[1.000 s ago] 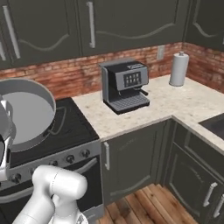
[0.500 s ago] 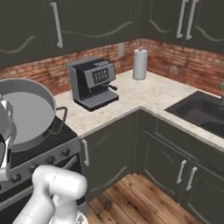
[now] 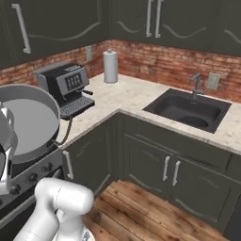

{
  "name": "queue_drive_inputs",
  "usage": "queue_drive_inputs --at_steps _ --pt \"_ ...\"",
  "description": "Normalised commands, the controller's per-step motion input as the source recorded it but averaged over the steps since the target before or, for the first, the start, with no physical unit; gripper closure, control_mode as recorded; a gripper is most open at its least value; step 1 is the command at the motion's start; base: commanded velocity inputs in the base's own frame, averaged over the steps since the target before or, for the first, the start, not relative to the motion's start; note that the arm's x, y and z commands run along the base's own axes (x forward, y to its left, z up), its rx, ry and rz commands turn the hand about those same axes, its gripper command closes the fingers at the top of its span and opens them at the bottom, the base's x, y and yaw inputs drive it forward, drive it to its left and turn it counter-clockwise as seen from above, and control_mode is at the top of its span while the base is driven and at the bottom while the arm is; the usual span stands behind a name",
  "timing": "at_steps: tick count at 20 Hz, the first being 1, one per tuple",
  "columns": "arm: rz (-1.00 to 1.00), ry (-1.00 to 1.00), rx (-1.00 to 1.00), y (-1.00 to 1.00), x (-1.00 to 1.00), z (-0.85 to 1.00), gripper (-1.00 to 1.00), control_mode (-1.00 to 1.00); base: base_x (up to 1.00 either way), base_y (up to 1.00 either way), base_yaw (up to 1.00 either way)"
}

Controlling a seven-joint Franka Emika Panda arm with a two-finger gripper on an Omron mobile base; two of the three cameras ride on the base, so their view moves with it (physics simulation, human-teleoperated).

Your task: Move the pot and pan from the stove into the sink.

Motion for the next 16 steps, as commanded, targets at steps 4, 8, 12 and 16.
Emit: queue_drive_inputs --at_steps 4,8,12,16 --pt "0.00 0.00 0.00 0.00 0.00 0.00 1.00 1.00 0.00 -0.05 -0.41" --pt "0.00 0.00 0.00 0.00 0.00 0.00 1.00 1.00 0.00 -0.04 -0.40" --pt "0.00 0.00 0.00 0.00 0.00 0.00 1.00 1.00 0.00 -0.05 -0.41" --pt "0.00 0.00 0.00 0.00 0.00 0.00 1.00 1.00 0.00 -0.04 -0.40"
